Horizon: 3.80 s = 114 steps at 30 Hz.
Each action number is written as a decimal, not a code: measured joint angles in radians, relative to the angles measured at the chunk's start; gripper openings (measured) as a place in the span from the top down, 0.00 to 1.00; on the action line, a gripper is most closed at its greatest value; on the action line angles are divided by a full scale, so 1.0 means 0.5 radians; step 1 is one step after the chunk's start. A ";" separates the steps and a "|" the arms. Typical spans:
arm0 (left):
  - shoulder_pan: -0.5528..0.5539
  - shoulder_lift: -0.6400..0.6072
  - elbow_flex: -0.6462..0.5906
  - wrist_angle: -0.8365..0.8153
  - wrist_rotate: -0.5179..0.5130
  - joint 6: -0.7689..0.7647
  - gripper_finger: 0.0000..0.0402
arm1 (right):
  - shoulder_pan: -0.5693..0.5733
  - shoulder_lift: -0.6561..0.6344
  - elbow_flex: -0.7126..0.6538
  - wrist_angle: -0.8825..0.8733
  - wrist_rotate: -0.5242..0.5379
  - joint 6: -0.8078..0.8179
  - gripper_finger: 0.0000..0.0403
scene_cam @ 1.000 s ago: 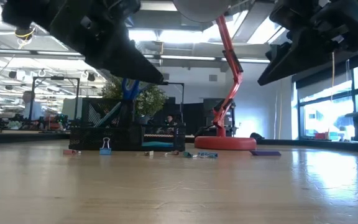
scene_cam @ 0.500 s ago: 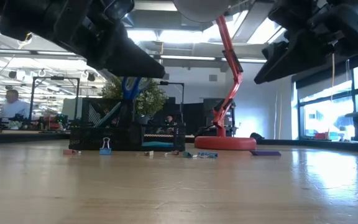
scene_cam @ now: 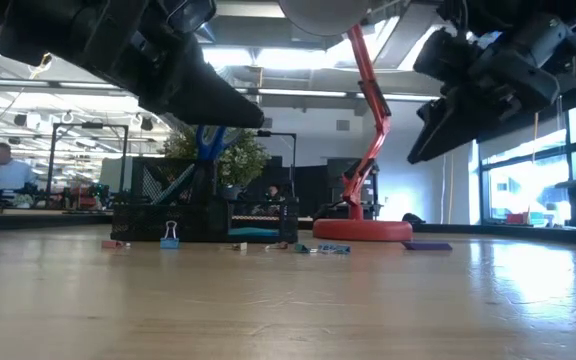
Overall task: Pick and place office supplies into organizer
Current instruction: Put the blue eraser into the black desk organizer
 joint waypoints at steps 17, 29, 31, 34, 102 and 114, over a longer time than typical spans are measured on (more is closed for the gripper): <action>0.000 0.001 0.001 -0.121 0.000 -0.015 0.76 | -0.099 0.541 0.000 0.080 -0.113 -0.129 0.58; 0.000 0.002 0.001 -0.120 0.000 -0.016 0.76 | -0.151 0.720 0.005 0.156 -0.263 -0.117 0.58; 0.000 0.002 0.001 -0.122 0.000 -0.015 0.76 | -0.151 0.758 0.009 0.161 -0.263 -0.118 0.58; 0.000 0.002 0.001 -0.122 0.000 -0.016 0.76 | -0.151 0.793 0.011 0.181 -0.263 -0.107 0.58; -0.214 -0.196 0.002 -0.279 -0.516 2.077 0.72 | 0.246 0.796 0.356 1.132 -0.318 0.139 0.86; -0.093 -0.196 0.042 -0.158 -0.268 2.465 0.72 | 0.226 0.799 0.357 1.236 -0.317 0.293 0.86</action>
